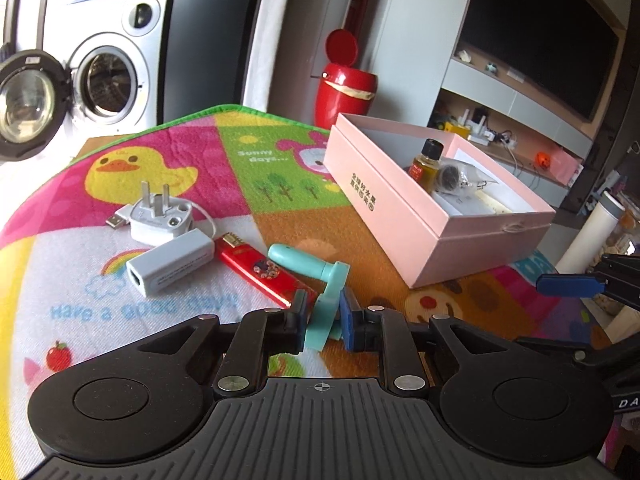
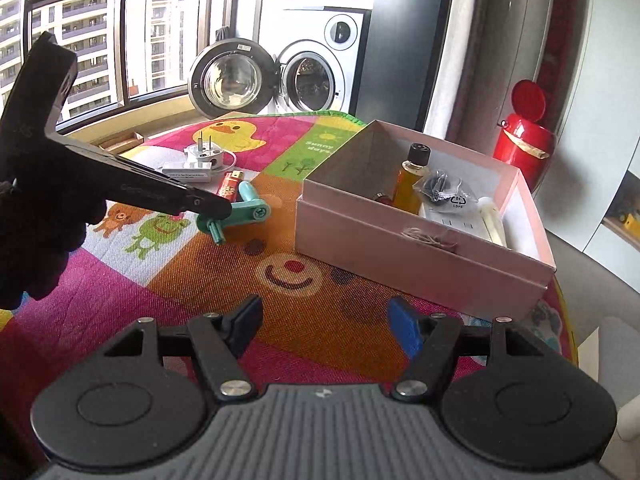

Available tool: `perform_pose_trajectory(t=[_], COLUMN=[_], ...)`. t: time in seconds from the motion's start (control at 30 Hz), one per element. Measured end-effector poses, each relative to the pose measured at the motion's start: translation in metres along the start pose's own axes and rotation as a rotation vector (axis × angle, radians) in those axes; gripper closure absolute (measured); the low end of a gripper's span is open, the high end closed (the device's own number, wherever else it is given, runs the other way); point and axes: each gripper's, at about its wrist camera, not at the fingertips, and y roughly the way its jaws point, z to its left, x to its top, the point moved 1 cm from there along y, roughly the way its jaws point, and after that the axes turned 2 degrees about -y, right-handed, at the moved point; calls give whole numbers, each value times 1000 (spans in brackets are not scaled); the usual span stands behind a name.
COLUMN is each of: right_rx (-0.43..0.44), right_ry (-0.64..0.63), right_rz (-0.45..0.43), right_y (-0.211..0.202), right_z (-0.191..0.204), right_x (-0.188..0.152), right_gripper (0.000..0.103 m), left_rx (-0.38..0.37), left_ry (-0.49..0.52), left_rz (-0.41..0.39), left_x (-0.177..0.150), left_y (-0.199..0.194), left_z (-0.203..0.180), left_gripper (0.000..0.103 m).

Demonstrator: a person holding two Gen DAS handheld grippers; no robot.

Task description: Organize rigid objects

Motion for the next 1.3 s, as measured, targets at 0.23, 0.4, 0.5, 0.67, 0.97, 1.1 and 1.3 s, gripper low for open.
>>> perform_pose_trajectory(t=[0.23, 0.4, 0.5, 0.67, 0.97, 1.1, 1.3], right_rx=[108, 264, 300, 282, 213, 149, 135], right_ry=[-8, 31, 44, 61, -111, -199, -216], right_rz=[-9, 38, 95, 177, 198, 164, 140], right_y=[11, 46, 78, 131, 142, 119, 82], right_z=[18, 40, 54, 78, 102, 97, 81], right_x=[31, 78, 105, 135, 118, 101, 69], right_gripper=[35, 37, 37, 37, 68, 79, 81], left_rx=[-4, -2, -33, -70, -58, -58, -35], left_ry=[49, 28, -41, -112, -19, -8, 23], left_rz=[53, 62, 49, 39, 57, 69, 88], left_x=[-25, -32, -38, -43, -51, -51, -49], left_y=[-37, -43, -42, -42, -52, -55, -53], left_z=[2, 0, 8, 20, 15, 14, 9], left_gripper=[81, 77, 71, 66, 80, 80, 80])
